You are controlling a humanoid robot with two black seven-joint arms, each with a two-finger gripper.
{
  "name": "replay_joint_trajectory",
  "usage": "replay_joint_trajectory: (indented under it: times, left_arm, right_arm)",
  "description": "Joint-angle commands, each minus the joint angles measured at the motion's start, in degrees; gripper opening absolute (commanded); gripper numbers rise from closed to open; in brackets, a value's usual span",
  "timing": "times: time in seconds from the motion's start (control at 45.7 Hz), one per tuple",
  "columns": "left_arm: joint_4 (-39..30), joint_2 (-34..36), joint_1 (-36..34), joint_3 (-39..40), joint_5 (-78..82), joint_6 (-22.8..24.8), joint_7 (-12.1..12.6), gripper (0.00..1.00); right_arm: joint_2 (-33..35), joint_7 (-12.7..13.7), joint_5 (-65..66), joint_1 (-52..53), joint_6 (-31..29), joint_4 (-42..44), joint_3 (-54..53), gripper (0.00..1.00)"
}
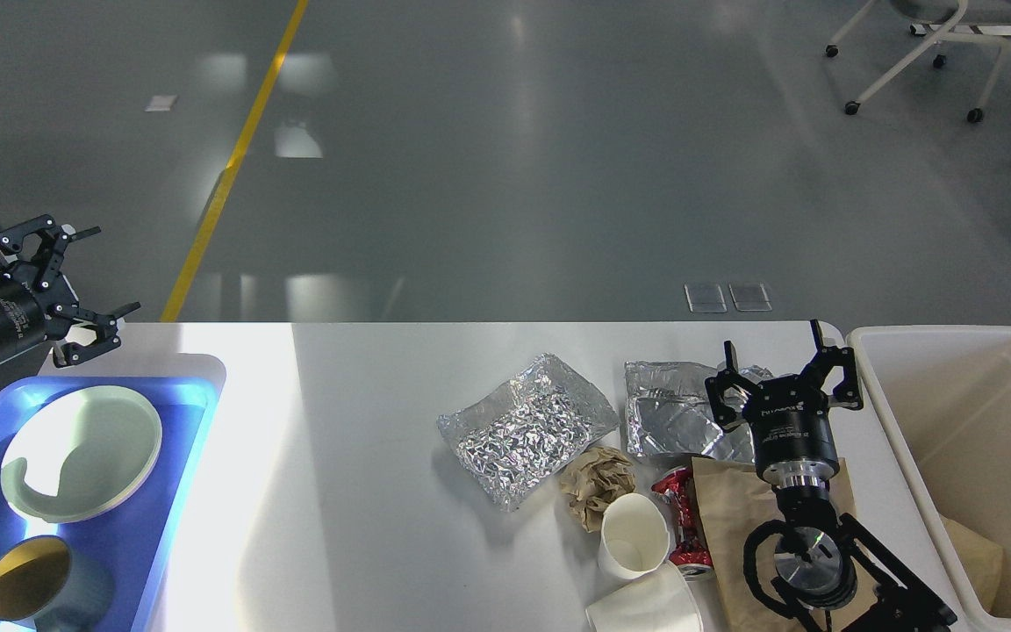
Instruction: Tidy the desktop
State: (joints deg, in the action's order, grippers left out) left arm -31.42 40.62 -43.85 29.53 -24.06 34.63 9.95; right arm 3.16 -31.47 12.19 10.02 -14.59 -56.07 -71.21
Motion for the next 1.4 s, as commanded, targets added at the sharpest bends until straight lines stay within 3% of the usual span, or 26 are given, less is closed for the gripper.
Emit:
replay_joint_trajectory:
  times: [0.0, 0.088, 0.175, 0.328, 0.372, 0.591, 0.788, 1.379]
  left_arm:
    - [0.0, -6.9, 6.3, 18.2, 0.1, 0.3, -0.2, 0.96]
    - [-0.5, -11.1, 6.8, 22.8, 0.1, -0.3, -0.6, 0.96]
    - [-0.7, -13.5, 8.9, 23.8, 0.3, -1.0, -3.3, 0.96]
    - [-1.7, -18.3, 12.6, 27.9, 5.9, -1.0, -11.7, 0.97]
    - [-3.0, -19.3, 14.3, 30.4, 8.2, -1.0, -12.7, 0.97]
    - [-14.7, -23.4, 25.2, 43.1, 18.9, -3.3, -12.8, 0.97]
    - [-17.7, -26.0, 33.6, 48.2, 24.4, -1.9, -12.8, 0.97]
    - [-17.5, -26.6, 31.1, 49.7, 24.6, -0.6, -13.5, 0.97]
  right_arm:
    - [0.0, 0.0, 0.0, 0.0, 0.0, 0.0, 0.0, 1.0]
    - [0.0, 0.0, 0.0, 0.0, 0.0, 0.0, 0.0, 1.0]
    - [0.0, 0.0, 0.0, 0.0, 0.0, 0.0, 0.0, 1.0]
    - [0.0, 0.0, 0.0, 0.0, 0.0, 0.0, 0.0, 1.0]
    - [0.0, 0.0, 0.0, 0.0, 0.0, 0.0, 0.0, 1.0]
    - [0.0, 0.0, 0.0, 0.0, 0.0, -0.1, 0.0, 1.0]
    - [0.0, 0.0, 0.0, -0.1, 0.0, -0.1, -0.1, 1.0]
    - [0.0, 0.0, 0.0, -0.1, 0.0, -0.1, 0.0, 1.0]
